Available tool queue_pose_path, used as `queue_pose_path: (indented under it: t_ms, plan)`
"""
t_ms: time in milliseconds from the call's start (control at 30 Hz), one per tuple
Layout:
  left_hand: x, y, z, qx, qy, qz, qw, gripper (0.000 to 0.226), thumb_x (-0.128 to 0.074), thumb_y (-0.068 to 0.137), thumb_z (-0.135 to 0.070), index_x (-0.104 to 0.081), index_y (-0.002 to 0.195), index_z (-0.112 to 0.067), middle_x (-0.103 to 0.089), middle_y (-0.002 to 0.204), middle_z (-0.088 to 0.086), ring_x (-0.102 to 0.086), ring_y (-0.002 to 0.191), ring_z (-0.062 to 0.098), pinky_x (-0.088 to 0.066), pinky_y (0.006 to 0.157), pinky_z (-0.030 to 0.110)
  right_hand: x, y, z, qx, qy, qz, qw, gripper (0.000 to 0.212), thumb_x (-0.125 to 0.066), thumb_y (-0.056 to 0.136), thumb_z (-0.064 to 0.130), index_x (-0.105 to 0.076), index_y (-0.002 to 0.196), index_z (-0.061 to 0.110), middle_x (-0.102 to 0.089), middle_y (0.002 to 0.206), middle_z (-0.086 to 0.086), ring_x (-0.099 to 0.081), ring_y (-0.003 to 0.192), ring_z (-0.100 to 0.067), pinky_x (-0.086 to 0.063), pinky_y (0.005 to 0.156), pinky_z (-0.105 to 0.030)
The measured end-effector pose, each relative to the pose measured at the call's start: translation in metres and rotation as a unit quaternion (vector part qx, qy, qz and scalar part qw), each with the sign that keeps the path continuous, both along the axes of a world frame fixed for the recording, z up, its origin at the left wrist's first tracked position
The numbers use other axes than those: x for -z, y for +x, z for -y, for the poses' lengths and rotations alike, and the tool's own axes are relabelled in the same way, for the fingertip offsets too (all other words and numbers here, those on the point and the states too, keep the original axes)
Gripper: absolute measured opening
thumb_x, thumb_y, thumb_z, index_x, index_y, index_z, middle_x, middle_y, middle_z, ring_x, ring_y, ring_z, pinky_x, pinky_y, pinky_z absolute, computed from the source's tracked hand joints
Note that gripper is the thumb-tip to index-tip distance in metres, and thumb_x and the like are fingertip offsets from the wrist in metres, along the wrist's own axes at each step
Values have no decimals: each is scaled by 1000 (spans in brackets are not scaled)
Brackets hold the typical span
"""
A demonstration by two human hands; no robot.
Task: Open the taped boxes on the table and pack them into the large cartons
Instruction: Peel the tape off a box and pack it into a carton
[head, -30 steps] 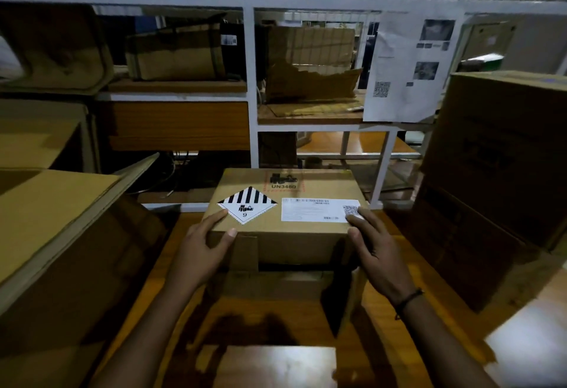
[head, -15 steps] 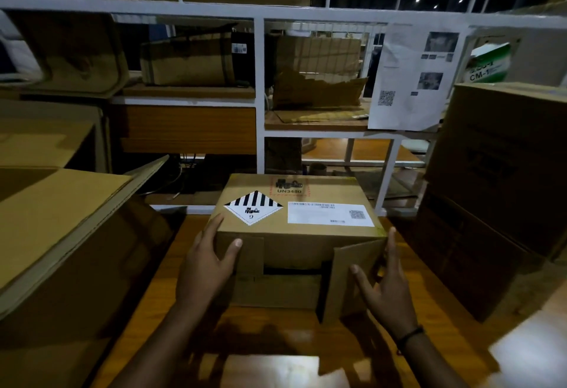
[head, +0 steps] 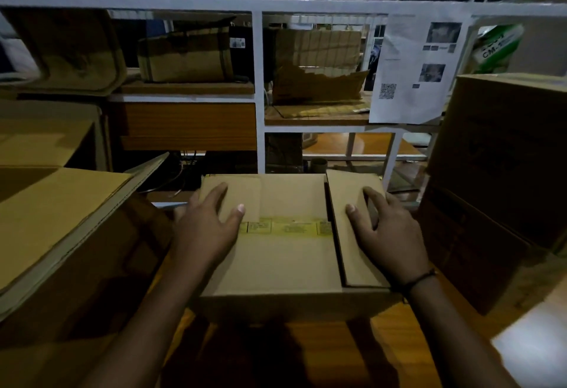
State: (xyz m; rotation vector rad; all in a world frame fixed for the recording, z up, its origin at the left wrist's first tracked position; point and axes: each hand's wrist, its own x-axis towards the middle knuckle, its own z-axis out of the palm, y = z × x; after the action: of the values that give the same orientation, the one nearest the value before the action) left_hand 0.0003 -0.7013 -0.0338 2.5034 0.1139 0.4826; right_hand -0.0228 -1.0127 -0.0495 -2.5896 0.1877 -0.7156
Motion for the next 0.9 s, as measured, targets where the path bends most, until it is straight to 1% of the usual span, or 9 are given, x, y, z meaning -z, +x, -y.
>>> queue_pose_path:
  t_ms: [100, 167, 233, 367, 467, 567, 633, 733, 900]
  plan:
    - [1, 11, 12, 1, 104, -26, 994, 61, -32, 101, -65, -25, 158, -46, -11, 170, 13, -11, 153, 43, -18, 121, 58, -2, 17, -2, 8, -22, -31, 999, 72, -30, 92, 77, -38, 148, 33, -44, 151, -13, -43, 137, -36, -41, 109, -56]
    - [5, 19, 22, 34, 150, -27, 988, 59, -25, 103, -63, -23, 160, -44, -11, 171, 9, -3, 155, 43, -5, 124, 57, -5, 26, -6, -14, -43, -41, 998, 68, -36, 94, 72, -44, 146, 30, -43, 152, -11, -37, 142, -30, -34, 114, -58]
    - [9, 31, 32, 46, 164, -58, 984, 60, -23, 103, -63, -22, 160, -43, -11, 171, 7, 1, 154, 47, 1, 125, 60, -10, 28, -12, -65, -60, -39, 995, 60, -41, 96, 67, -53, 141, 29, -48, 149, -3, -39, 140, -21, -34, 113, -54]
    - [10, 55, 45, 28, 170, -107, 979, 61, -23, 102, -64, -28, 159, -40, -17, 170, 12, -3, 152, 53, -1, 123, 64, -9, 20, -34, -150, -89, -25, 984, 43, -47, 99, 55, -62, 132, 31, -53, 146, 4, -46, 134, -14, -40, 111, -45]
    - [12, 61, 44, 21, 158, -99, 982, 62, -24, 101, -66, -32, 158, -40, -19, 169, 11, -6, 153, 51, -2, 124, 62, 6, 15, -44, -159, -162, 23, 974, 31, -51, 100, 45, -68, 120, 31, -55, 146, 3, -43, 139, -19, -42, 109, -45]
    - [16, 62, 42, 21, 160, -88, 983, 63, -25, 101, -68, -33, 157, -41, -21, 169, 9, -8, 153, 48, -4, 125, 61, 9, 15, -43, -139, -179, 67, 972, 25, -60, 96, 34, -70, 117, 24, -60, 141, 1, -46, 137, -24, -48, 105, -45]
    - [16, 62, 42, 21, 159, -87, 983, 63, -25, 101, -68, -33, 157, -41, -21, 169, 9, -9, 153, 48, -6, 125, 61, 5, 15, -40, -122, -190, 90, 970, 27, -66, 93, 29, -69, 118, 21, -60, 140, -1, -44, 138, -27, -43, 108, -47]
    - [15, 61, 42, 21, 156, -85, 984, 63, -26, 101, -68, -35, 156, -41, -22, 169, 8, -9, 154, 47, -6, 125, 60, -13, 15, -34, -73, -209, 141, 965, 33, -73, 83, 23, -70, 115, 17, -64, 135, -4, -46, 136, -35, -35, 111, -58]
    - [16, 61, 41, 20, 149, -78, 985, 63, -27, 100, -69, -36, 156, -41, -23, 169, 8, -10, 154, 47, -6, 126, 59, -50, 12, -16, 78, -188, 154, 967, 28, -73, 83, 17, -73, 110, 15, -68, 127, -5, -45, 136, -34, -19, 113, -68]
